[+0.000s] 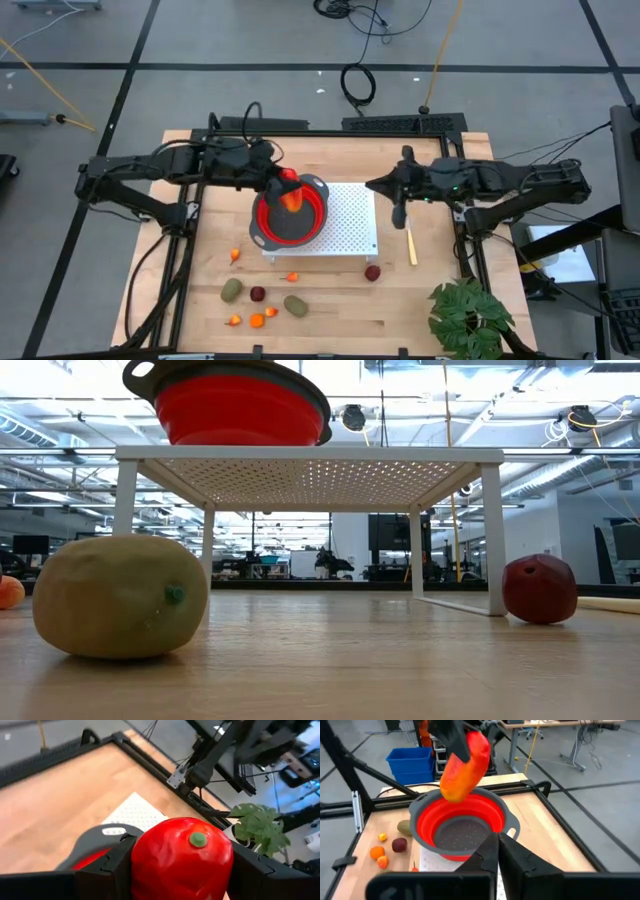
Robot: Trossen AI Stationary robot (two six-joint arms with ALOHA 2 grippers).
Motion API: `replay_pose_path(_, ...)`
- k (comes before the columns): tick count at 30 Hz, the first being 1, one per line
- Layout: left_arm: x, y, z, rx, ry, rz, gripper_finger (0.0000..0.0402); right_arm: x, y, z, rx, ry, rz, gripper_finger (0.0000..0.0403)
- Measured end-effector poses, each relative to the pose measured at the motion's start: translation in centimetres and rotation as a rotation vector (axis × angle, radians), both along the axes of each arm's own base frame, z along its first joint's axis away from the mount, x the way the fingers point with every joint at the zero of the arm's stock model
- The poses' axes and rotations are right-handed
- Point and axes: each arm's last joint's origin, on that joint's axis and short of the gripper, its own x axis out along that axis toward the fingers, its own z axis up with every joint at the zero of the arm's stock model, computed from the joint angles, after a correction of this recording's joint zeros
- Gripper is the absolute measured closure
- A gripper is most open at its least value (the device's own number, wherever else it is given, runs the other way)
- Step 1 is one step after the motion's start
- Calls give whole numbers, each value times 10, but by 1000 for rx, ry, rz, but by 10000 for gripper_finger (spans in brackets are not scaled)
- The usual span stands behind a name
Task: Pick & Place Fruit
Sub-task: Put the orange mango into the red strainer bowl on the shelf
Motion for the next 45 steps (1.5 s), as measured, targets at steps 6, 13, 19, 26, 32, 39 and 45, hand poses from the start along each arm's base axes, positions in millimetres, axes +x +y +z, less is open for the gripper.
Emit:
replay_pose_path(6,14,0,-2,-117,3,58,174,-26,-3,8,-43,-36,39,396)
replay_pose_path(13,26,1,-7,-240,7,121,174,-52,-6,-23,-29,-91,52,401)
replay_pose_path(19,26,1,-7,-342,-5,173,174,-70,-8,-49,4,-176,56,402)
replay_pose_path(26,25,0,-10,-474,11,228,174,-84,-10,-59,-4,-228,58,402)
replay_pose_path(32,21,1,-16,-587,67,295,174,-90,-11,-63,-19,-237,61,402)
replay_pose_path(39,21,0,-16,-652,67,318,174,-93,-11,-64,-29,-237,63,402)
replay_pose_path(45,19,5,-19,-637,89,354,174,-93,-11,-64,-41,-235,66,402)
